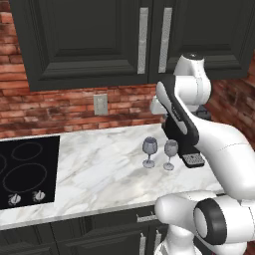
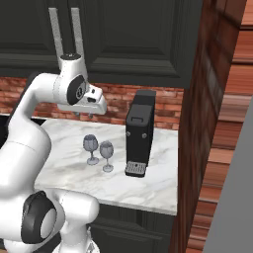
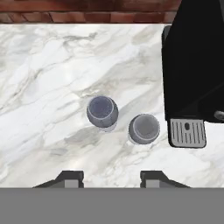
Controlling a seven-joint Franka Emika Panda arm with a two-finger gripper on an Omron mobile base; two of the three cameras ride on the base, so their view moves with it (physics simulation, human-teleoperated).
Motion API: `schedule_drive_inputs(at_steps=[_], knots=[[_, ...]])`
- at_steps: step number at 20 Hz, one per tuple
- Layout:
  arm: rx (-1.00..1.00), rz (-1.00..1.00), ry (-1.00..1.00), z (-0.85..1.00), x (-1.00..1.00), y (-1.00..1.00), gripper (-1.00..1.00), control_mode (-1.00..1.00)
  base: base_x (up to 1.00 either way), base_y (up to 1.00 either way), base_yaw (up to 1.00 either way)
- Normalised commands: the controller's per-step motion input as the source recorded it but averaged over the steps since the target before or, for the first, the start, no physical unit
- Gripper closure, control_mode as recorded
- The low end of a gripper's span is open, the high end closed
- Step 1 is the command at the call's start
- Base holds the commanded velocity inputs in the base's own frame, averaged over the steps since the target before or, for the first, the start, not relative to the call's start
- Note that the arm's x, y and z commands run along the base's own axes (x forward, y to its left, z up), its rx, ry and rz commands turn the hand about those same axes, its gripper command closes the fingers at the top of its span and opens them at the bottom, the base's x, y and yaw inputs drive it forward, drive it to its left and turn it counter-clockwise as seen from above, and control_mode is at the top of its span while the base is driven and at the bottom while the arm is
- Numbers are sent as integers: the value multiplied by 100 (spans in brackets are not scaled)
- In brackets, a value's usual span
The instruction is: Retrieve the wine glasses from the counter and place one next to each plate.
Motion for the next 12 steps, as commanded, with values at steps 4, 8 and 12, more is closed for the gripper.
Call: schedule_drive_inputs(at_steps=[4, 8, 12], knots=[[0, 0, 0, 0, -8, 0, -100, -100, 0, 0, 0], [0, -2, -9, 0, -40, -9, -100, -100, 0, 0, 0], [3, -29, -6, 0, -40, 0, -100, -100, 0, 0, 0]])
